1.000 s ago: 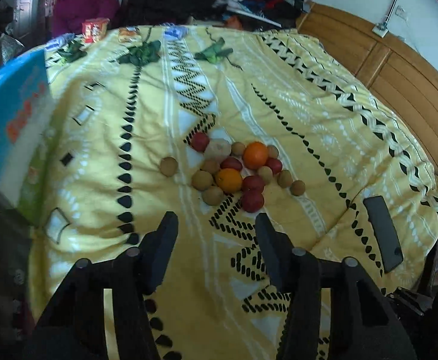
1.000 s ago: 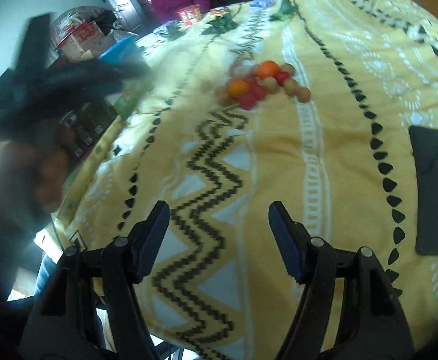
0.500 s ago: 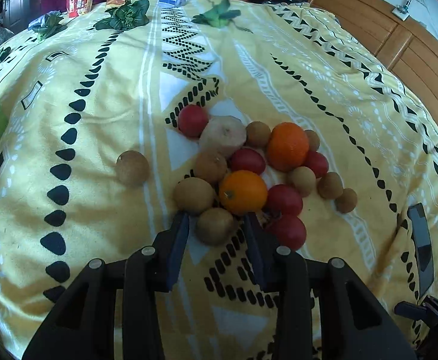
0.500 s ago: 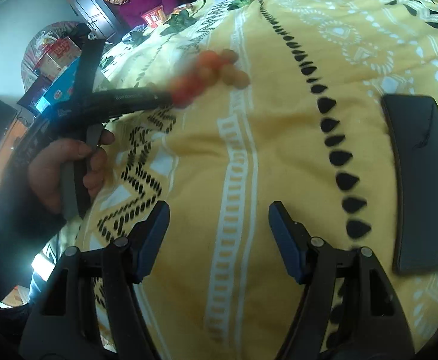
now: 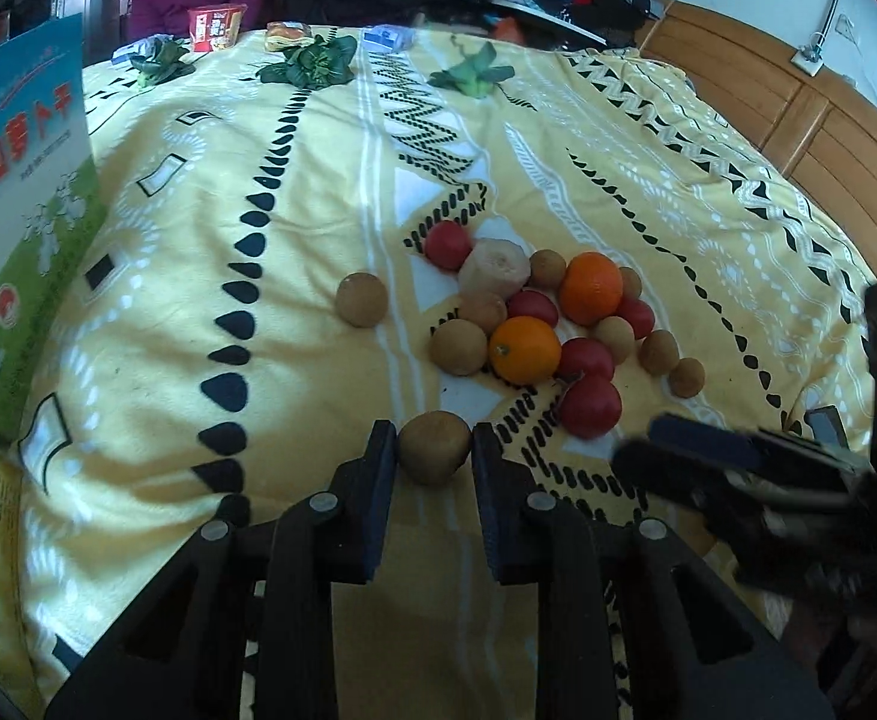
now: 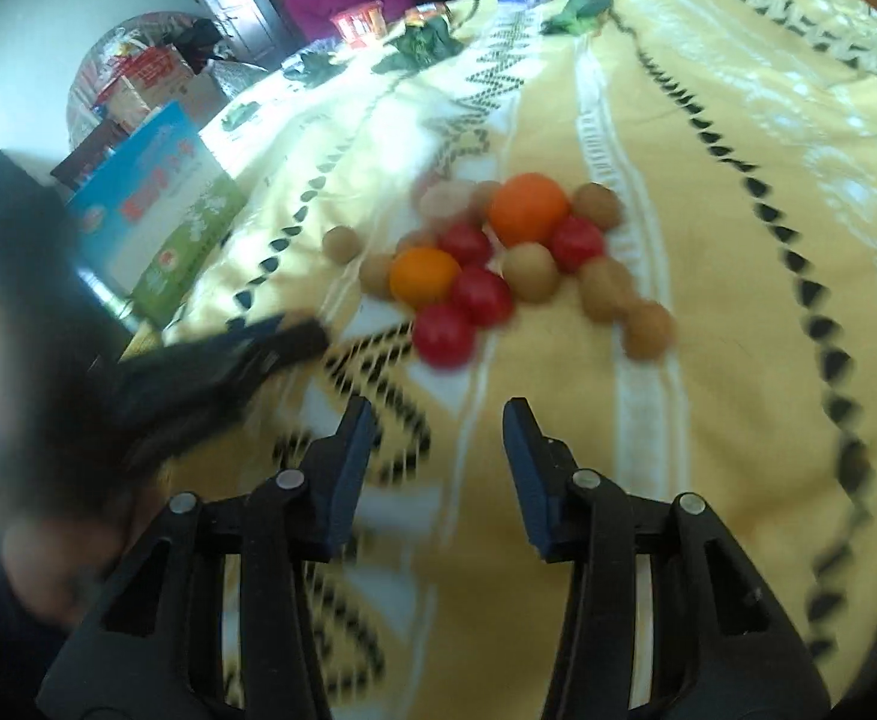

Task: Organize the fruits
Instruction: 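Grasp a brown kiwi with the left tool while the right tool grasps a red fruit, then carry the kiwi and red fruit to the steel bowl and release them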

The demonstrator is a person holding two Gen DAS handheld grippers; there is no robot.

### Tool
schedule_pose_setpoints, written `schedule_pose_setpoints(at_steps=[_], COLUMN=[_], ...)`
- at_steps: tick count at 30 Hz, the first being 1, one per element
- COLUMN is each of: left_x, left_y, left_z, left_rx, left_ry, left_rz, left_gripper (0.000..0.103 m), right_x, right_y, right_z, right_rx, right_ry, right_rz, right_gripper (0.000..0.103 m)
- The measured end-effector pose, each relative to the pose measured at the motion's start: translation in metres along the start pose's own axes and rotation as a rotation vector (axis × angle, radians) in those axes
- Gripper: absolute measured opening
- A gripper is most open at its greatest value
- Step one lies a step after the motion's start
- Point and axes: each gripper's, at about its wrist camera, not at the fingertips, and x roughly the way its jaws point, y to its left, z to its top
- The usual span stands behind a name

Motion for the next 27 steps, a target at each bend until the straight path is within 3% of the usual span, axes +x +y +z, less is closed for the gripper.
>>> schedule_pose_setpoints(at_steps=[7,11,20,27], left_x=[-0.003,-0.007,-0.02,-0.043], left_y=[0.008,0.003,-0.008,-0.018], left_z=[-0.002,-0.004,-0.002,0.002], left_rx=[-0.041,-0.037,-0.029,-0.02], left_ry=[0.005,-0.002,-0.019,-0.05], left_rz=[-0.003,0.004,0.012,0.004], left_gripper=[0.025,0.025,0.025,0.025], right_x=[0.032,0.031,0.007,-0.015], right_y=[0.007,0.01,0.023,0.032], right_z=[0.016,0.013,0.011,0.013], right_rx=[-0.018,-0.034,-0.073,-0.082], right_ry=[0.035,0.014,-0.057,-0.084], right_rz=[-0.055,-0.119,-0.195,-0.203], right_gripper=[0.045,0.027,0.027,0.027])
